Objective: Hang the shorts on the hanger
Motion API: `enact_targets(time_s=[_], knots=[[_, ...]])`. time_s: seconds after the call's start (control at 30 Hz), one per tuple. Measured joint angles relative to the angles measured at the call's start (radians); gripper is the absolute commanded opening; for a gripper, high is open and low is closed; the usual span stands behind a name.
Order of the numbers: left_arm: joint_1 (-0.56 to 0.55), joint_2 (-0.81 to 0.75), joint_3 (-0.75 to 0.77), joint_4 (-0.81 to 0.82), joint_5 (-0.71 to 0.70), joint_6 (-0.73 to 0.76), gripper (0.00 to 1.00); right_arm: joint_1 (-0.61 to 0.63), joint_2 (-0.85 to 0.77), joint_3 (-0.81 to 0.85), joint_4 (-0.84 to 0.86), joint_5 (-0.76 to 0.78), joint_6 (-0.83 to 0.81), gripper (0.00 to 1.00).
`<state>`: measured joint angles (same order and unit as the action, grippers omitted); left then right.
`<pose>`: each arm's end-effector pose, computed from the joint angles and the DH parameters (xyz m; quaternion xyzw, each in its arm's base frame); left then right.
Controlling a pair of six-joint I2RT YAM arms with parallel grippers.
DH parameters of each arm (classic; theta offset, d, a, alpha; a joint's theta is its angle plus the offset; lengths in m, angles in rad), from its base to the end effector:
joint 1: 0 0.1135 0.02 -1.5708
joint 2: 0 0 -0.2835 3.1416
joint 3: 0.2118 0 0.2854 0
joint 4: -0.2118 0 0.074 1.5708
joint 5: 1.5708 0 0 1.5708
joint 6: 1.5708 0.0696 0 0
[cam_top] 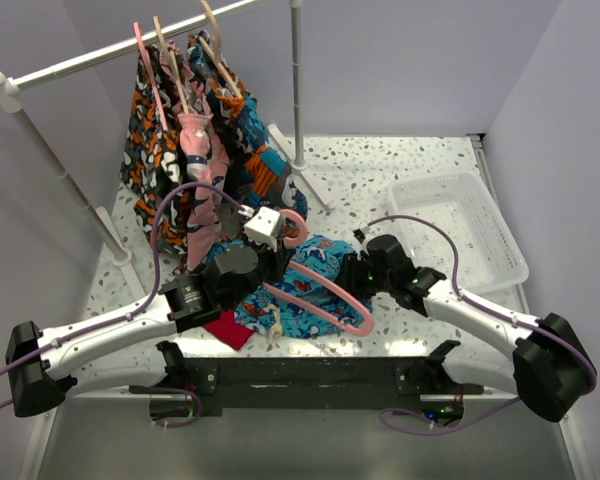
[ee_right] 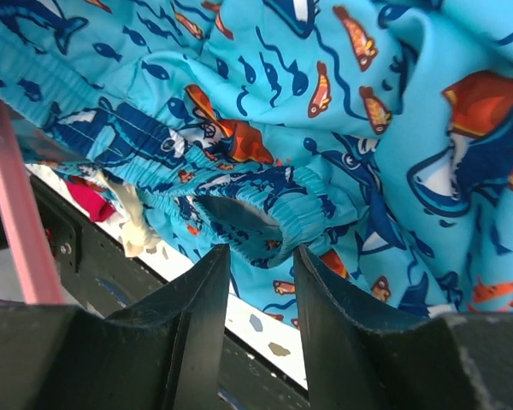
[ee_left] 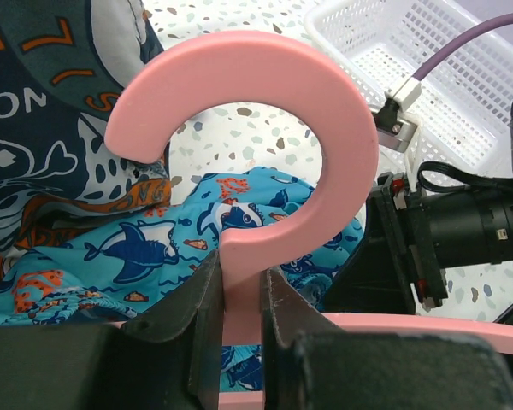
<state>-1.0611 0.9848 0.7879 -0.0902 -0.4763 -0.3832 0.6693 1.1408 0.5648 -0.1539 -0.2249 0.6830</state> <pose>0.1639 -0.2279 0.3155 0.1256 0.7811 -0.2428 0.5615 0.2054 0.1823 0.1749 -0.0396 0.9074 0.3337 0.2523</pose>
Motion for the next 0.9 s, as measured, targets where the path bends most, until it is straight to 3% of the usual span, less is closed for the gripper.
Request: enact_targets(time_s=[0.03, 0.17, 0.37, 0.6, 0.9], knots=[[0.000, 0.000, 0.000, 0.000, 0.000, 0.000, 0.00, 0.005, 0.009, -0.003, 0.009, 0.003, 0.005, 0.36], [0.000, -0.005, -0.002, 0.003, -0.011, 0.000, 0.00, 0.009, 0.031, -0.023, 0.054, 0.033, 0.018, 0.00], [0.000, -0.042, -0.055, 0.081, -0.101, -0.006, 0.00, 0.009, -0.049, -0.037, -0.006, 0.115, 0.024, 0.00], [0.000, -0.044, -0.085, 0.190, -0.240, -0.028, 0.00, 0.010, -0.377, -0.017, -0.250, 0.225, 0.015, 0.00], [-0.001, -0.001, -0.099, 0.306, -0.347, -0.042, 0.00, 0.011, -0.521, 0.124, -0.554, 0.305, 0.014, 0.00]])
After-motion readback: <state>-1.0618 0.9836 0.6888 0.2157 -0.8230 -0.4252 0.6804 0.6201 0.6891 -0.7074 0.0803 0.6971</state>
